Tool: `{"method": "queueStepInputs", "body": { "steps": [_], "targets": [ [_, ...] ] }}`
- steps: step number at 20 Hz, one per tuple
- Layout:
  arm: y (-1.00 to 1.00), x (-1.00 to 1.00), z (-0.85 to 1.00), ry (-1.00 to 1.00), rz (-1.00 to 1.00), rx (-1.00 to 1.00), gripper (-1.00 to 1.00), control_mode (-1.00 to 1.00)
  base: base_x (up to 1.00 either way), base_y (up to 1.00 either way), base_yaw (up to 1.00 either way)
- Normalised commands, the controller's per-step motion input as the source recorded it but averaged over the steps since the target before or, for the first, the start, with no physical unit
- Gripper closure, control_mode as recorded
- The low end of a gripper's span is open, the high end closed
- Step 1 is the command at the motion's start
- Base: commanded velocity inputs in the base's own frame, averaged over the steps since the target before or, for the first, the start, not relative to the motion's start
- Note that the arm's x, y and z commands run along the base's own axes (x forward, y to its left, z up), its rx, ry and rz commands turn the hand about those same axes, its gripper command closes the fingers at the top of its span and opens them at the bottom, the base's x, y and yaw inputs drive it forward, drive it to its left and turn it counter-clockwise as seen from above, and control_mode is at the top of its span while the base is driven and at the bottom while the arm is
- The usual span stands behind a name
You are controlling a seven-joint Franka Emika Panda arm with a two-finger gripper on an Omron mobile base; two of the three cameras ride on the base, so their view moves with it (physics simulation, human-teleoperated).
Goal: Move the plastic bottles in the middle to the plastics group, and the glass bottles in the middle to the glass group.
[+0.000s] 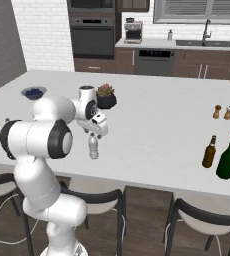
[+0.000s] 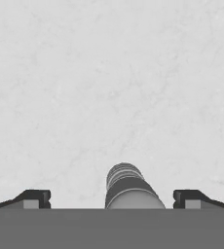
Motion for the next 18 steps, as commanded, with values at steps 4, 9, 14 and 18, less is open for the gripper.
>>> {"method": "queueStepInputs", "body": {
  "steps": [4, 9, 14, 18],
  "targets": [
    [0.00, -0.01, -0.02, 0.06, 0.00, 0.00, -1.00, -1.00, 0.00, 0.00, 0.00],
    [-0.09, -0.10, 0.00, 0.08, 0.00, 0.00, -1.00, -1.00, 0.00, 0.00, 0.00],
    [-0.18, -0.17, 0.00, 0.08, 0.00, 0.00, -1.00, -1.00, 0.00, 0.00, 0.00],
    [-0.01, -0.17, -0.01, 0.04, 0.00, 0.00, -1.00, -1.00, 0.00, 0.00, 0.00]
  ]
}}
